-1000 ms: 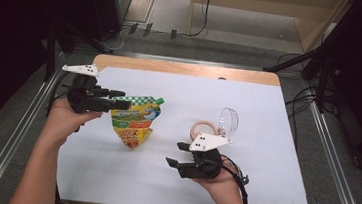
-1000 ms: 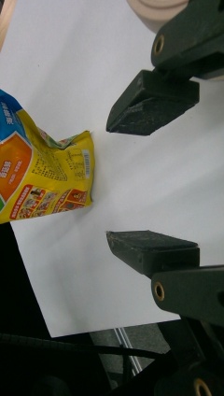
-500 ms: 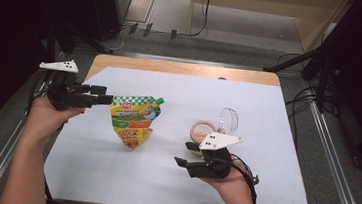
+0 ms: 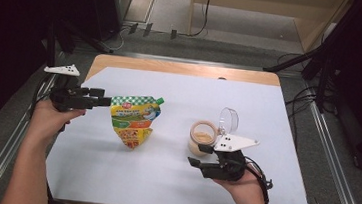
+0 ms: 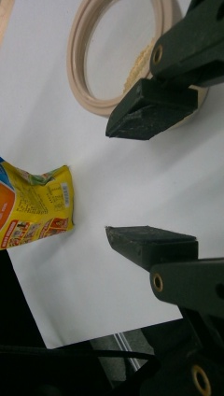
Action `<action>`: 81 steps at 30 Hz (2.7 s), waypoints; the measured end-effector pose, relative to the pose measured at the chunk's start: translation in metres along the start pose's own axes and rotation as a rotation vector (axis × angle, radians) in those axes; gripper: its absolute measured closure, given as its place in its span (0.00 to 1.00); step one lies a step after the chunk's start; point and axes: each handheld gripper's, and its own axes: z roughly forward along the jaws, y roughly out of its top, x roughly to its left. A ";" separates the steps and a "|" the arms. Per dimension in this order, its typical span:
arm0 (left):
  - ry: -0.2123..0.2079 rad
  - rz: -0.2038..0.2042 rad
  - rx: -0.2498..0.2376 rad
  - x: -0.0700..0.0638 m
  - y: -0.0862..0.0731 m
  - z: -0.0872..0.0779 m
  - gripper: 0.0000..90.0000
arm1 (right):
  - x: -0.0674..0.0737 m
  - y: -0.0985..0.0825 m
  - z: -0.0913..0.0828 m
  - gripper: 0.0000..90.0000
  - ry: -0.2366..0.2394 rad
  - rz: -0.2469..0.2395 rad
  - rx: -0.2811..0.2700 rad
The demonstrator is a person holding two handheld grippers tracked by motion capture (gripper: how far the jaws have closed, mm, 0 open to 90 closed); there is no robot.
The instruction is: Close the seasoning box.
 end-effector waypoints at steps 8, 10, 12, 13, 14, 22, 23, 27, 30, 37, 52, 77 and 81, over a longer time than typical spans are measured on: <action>0.000 -0.008 0.026 0.003 -0.004 0.012 0.45 | -0.009 -0.004 -0.013 0.61 -0.020 0.017 0.006; 0.001 -0.004 0.036 0.002 -0.004 0.016 0.45 | -0.011 -0.005 -0.015 0.63 -0.019 0.021 0.009; -0.004 -0.001 0.045 0.001 -0.004 0.020 0.45 | -0.014 -0.006 -0.017 0.65 -0.025 0.019 0.019; -0.003 0.005 0.050 0.001 -0.004 0.021 0.45 | -0.015 -0.007 -0.017 0.66 -0.023 0.014 0.022; -0.004 0.006 0.054 0.001 -0.004 0.023 0.45 | -0.017 -0.007 -0.017 0.66 -0.027 0.017 0.023; -0.016 0.014 0.067 0.001 -0.001 0.033 0.45 | -0.029 -0.011 -0.022 0.72 -0.037 0.055 0.035; -0.018 0.013 0.070 0.001 -0.001 0.035 0.45 | -0.030 -0.011 -0.023 0.73 -0.038 0.060 0.034; -0.023 0.012 0.075 0.000 -0.001 0.038 0.45 | -0.034 -0.012 -0.028 0.77 -0.050 0.075 0.036; -0.022 0.018 0.077 -0.002 0.000 0.040 0.45 | -0.038 -0.014 -0.032 0.82 -0.062 0.094 0.033; -0.025 0.029 0.073 -0.004 0.000 0.040 0.44 | -0.045 -0.016 -0.043 0.90 -0.110 0.095 0.032; -0.019 0.027 0.061 -0.004 0.000 0.037 0.44 | -0.075 -0.017 -0.057 1.00 -0.238 0.196 -0.022; -0.020 0.026 0.071 -0.004 0.000 0.038 0.43 | -0.070 -0.008 -0.047 1.00 -0.250 0.181 -0.078; -0.024 0.027 0.071 -0.004 0.000 0.038 0.42 | -0.067 -0.007 -0.043 1.00 -0.235 0.172 -0.081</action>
